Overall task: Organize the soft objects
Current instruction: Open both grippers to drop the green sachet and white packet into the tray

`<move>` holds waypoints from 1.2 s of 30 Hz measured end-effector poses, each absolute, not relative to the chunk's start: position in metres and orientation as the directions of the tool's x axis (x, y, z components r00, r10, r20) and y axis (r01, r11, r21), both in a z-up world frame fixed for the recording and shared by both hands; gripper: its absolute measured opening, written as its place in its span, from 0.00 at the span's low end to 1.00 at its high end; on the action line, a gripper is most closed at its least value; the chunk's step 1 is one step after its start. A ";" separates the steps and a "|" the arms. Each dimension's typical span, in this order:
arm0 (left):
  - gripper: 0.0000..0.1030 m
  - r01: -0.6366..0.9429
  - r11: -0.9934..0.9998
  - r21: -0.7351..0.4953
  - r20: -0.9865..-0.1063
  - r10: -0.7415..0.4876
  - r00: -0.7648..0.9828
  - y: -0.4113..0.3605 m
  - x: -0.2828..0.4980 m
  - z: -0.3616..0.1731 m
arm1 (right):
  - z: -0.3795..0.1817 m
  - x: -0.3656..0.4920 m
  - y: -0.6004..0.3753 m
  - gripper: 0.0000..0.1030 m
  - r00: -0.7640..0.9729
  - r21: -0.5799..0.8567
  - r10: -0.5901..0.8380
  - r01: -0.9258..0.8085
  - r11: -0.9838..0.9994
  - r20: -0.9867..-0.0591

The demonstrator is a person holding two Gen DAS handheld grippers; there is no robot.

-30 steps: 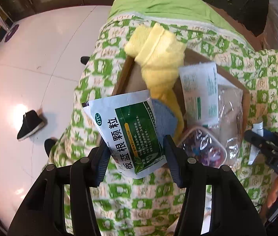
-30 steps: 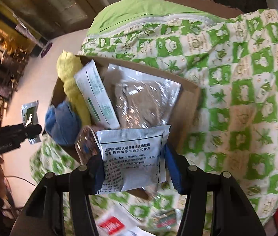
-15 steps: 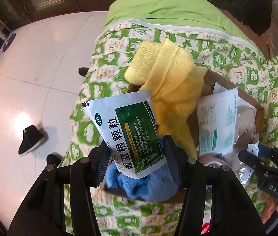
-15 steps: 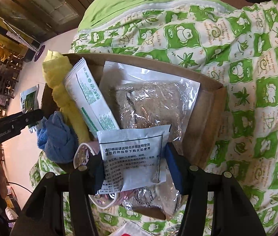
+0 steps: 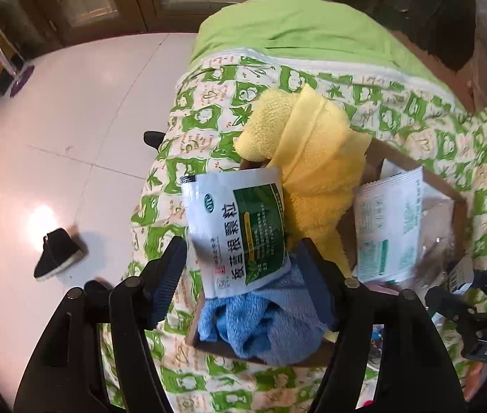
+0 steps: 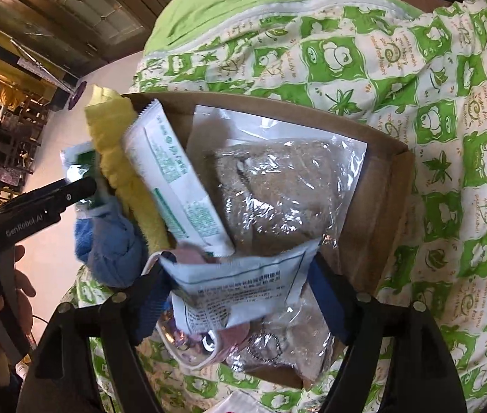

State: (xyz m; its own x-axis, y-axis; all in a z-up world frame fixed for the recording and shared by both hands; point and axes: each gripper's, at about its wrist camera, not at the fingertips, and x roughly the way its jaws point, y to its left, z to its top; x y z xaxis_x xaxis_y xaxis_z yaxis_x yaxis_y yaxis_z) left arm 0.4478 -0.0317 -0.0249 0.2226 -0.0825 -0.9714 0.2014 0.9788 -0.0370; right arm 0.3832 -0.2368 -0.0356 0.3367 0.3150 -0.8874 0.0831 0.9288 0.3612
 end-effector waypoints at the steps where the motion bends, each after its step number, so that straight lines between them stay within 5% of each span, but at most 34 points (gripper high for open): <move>1: 0.75 0.197 0.980 -0.037 -0.971 -0.082 0.223 -0.030 0.446 -0.022 | -0.033 0.382 -0.237 0.77 0.338 0.360 0.314 0.081 0.929 -0.887; 15: 0.76 0.247 0.968 -0.053 -0.973 -0.106 0.205 -0.037 0.392 0.001 | -0.031 0.376 -0.248 0.82 0.341 0.304 0.262 0.074 0.950 -0.903; 25: 0.76 0.318 0.942 -0.103 -0.973 -0.162 0.162 -0.055 0.342 -0.009 | -0.020 0.366 -0.268 0.82 0.448 0.405 0.334 0.070 0.912 -0.829; 28: 0.76 0.329 0.938 -0.112 -0.974 -0.169 0.152 -0.059 0.331 -0.014 | -0.013 0.367 -0.265 1.00 0.457 0.367 0.304 0.054 0.929 -0.836; 36: 0.76 0.360 0.926 -0.113 -0.977 -0.170 0.130 -0.064 0.305 -0.018 | -0.020 0.353 -0.277 1.00 0.423 0.342 0.267 0.110 0.933 -0.866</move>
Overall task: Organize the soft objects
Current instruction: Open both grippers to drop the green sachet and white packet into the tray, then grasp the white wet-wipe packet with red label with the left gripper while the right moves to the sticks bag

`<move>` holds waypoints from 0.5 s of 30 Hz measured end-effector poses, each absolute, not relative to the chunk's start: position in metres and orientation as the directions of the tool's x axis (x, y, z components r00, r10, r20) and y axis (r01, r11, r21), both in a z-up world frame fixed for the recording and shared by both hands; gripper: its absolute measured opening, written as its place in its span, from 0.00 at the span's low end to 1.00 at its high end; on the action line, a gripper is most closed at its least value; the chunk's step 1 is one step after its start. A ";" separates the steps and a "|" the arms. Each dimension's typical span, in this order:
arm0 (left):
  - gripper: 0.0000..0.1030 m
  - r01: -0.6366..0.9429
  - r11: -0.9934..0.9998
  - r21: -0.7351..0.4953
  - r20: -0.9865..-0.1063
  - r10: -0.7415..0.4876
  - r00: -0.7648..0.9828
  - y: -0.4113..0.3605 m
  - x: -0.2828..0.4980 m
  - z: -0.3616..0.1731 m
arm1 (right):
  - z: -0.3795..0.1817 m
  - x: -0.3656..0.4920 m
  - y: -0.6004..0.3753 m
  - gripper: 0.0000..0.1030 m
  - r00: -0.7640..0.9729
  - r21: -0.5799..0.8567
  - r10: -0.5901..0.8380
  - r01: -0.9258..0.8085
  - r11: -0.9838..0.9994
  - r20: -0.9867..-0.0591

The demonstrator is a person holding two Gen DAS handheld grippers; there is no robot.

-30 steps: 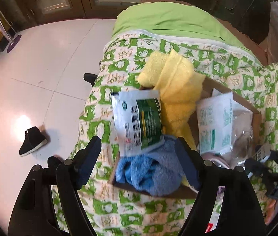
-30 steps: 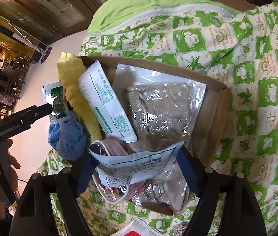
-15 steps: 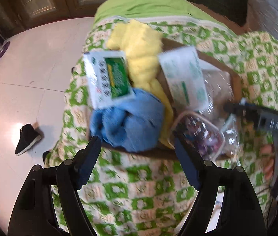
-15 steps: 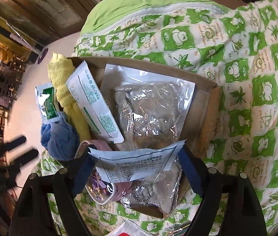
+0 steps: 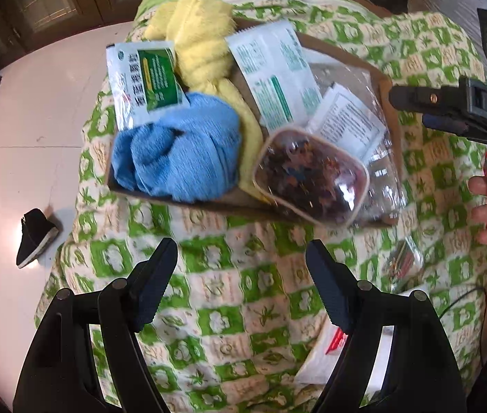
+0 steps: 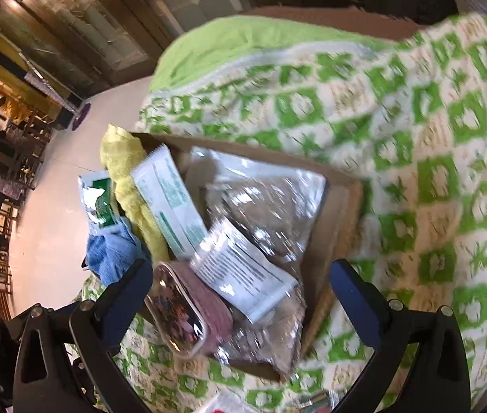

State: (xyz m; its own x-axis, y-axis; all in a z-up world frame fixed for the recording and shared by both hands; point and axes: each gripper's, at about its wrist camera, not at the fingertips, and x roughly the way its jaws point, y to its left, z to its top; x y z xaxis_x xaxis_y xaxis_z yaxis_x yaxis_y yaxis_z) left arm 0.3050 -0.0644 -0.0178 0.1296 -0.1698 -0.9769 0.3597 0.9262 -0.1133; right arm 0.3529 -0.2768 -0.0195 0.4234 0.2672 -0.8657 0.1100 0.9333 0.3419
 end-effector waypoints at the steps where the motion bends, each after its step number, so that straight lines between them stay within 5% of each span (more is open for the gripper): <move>1: 0.76 0.366 0.923 -0.116 -0.977 -0.172 0.125 -0.065 0.300 -0.019 | -0.024 0.347 -0.278 1.00 0.404 0.336 0.265 0.114 0.935 -0.875; 15: 0.76 0.537 0.833 -0.133 -0.988 -0.155 -0.004 -0.103 0.197 -0.057 | -0.093 0.253 -0.291 1.00 0.146 0.357 0.345 0.060 0.932 -0.927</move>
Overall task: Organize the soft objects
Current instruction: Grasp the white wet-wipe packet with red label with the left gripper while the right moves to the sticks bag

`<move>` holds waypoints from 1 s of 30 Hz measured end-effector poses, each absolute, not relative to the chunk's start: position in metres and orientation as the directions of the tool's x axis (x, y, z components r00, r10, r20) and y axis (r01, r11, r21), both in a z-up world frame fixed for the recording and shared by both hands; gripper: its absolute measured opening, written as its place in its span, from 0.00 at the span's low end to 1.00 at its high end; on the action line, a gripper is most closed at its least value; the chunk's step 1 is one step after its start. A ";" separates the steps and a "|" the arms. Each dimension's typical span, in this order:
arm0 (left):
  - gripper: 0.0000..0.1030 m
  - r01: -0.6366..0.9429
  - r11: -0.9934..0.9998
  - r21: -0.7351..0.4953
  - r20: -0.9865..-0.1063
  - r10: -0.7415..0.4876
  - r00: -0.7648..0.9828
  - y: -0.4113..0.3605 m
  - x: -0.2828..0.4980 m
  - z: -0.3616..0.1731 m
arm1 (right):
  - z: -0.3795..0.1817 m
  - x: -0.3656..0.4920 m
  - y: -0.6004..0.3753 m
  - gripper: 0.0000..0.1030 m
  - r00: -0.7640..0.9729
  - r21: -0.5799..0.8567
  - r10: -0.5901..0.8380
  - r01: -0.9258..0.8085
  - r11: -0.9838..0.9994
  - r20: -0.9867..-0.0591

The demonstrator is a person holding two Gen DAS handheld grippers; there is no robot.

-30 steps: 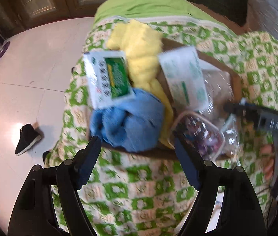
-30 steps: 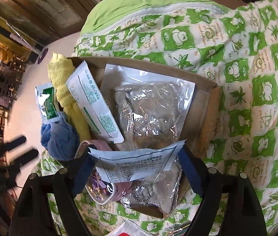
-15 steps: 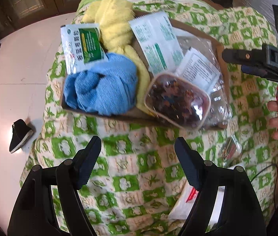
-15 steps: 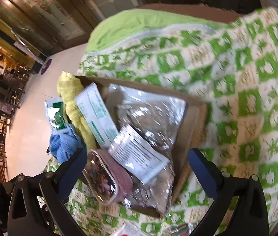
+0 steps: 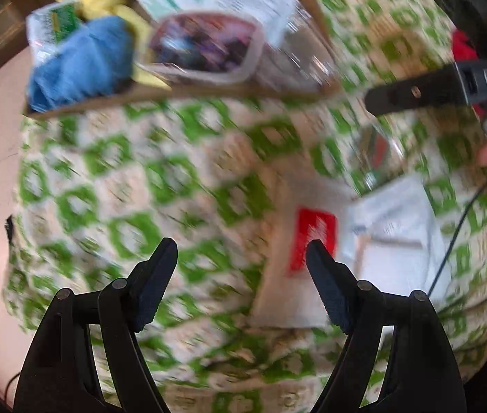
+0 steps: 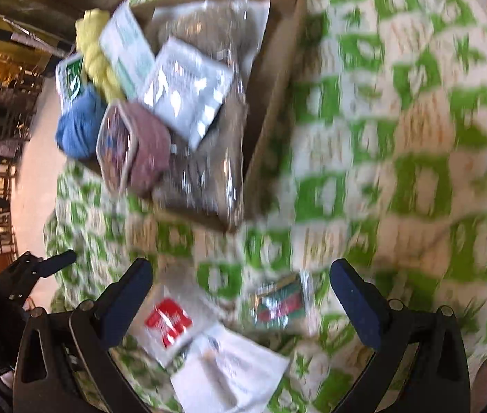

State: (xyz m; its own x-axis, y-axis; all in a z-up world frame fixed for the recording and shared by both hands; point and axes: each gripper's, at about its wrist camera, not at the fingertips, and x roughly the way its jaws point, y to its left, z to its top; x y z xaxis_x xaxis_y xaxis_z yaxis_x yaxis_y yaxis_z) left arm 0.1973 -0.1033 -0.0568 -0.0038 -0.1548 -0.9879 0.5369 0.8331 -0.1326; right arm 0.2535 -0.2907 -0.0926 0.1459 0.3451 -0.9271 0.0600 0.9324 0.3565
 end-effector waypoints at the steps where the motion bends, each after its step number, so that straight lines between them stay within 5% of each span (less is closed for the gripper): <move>1: 0.76 0.548 0.825 -0.138 -0.988 -0.154 -0.016 -0.107 0.189 -0.061 | -0.095 0.250 -0.289 1.00 0.136 0.354 0.345 0.052 0.934 -0.929; 26: 0.76 0.604 0.793 -0.086 -0.996 -0.077 -0.041 -0.178 0.160 -0.118 | -0.126 0.230 -0.269 1.00 0.023 0.249 0.249 -0.016 0.968 -0.968; 30: 0.68 0.587 0.804 -0.092 -0.994 -0.109 -0.007 -0.169 0.161 -0.119 | -0.132 0.232 -0.265 1.00 0.014 0.231 0.231 -0.027 0.973 -0.973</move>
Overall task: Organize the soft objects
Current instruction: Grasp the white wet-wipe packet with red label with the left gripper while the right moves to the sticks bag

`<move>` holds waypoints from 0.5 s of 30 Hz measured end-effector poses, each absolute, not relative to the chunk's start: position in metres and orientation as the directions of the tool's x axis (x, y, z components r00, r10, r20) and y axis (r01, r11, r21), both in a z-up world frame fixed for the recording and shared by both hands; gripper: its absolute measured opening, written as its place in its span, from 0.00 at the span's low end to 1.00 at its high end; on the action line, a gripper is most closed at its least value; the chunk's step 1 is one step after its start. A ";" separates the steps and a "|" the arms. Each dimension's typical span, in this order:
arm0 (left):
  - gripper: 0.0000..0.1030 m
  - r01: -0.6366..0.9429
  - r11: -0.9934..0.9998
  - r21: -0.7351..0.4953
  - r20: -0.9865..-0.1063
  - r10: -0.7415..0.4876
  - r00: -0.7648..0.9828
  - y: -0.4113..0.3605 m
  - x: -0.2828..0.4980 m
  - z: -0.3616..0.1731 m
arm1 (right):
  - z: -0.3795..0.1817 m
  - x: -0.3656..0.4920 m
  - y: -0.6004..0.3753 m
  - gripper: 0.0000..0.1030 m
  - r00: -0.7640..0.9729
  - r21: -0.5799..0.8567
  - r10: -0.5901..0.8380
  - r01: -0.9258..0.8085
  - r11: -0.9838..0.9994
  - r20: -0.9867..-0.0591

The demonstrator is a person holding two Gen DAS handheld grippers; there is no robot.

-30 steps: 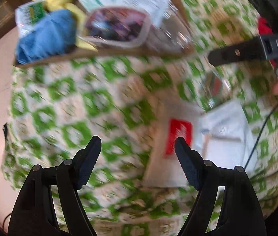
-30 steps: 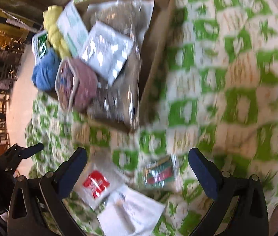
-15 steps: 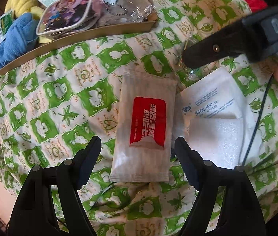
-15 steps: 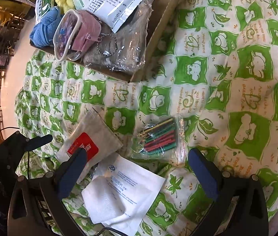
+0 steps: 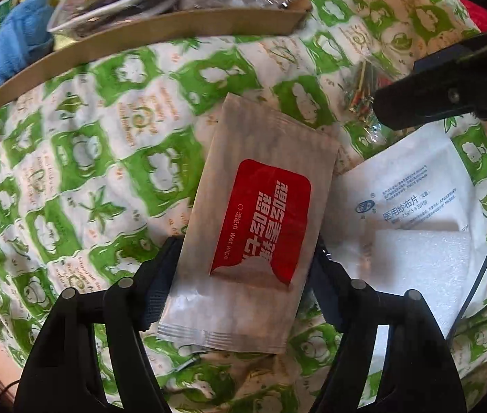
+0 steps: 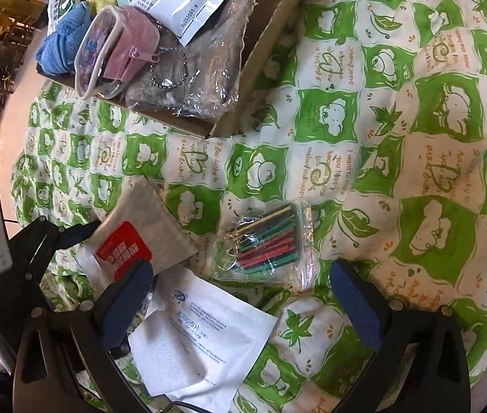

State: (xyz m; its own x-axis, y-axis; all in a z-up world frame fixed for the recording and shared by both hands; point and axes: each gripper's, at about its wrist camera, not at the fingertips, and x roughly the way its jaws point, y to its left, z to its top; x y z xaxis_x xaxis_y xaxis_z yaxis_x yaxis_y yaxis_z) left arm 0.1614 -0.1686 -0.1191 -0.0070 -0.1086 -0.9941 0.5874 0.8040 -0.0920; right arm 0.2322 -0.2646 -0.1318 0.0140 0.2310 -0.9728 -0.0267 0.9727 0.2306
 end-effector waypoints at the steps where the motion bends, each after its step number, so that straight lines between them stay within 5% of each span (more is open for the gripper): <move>1: 0.66 0.581 0.809 -0.091 -0.994 -0.113 0.002 -0.163 0.161 -0.117 | -0.133 0.232 -0.263 1.00 0.012 0.225 0.225 -0.032 0.974 -0.974; 15: 0.66 0.374 0.909 -0.184 -0.982 -0.183 -0.038 -0.079 0.176 -0.124 | -0.167 0.237 -0.233 1.00 -0.013 0.117 0.116 -0.124 0.985 -0.993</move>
State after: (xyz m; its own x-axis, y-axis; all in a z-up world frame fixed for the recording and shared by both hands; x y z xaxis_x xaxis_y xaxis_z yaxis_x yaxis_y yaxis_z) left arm 0.1763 -0.0793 -0.1237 -0.0380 -0.1828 -0.9824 0.3736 0.9092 -0.1836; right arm 0.2370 -0.2329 -0.1672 -0.0134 0.1164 -0.9931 -0.1238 0.9854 0.1172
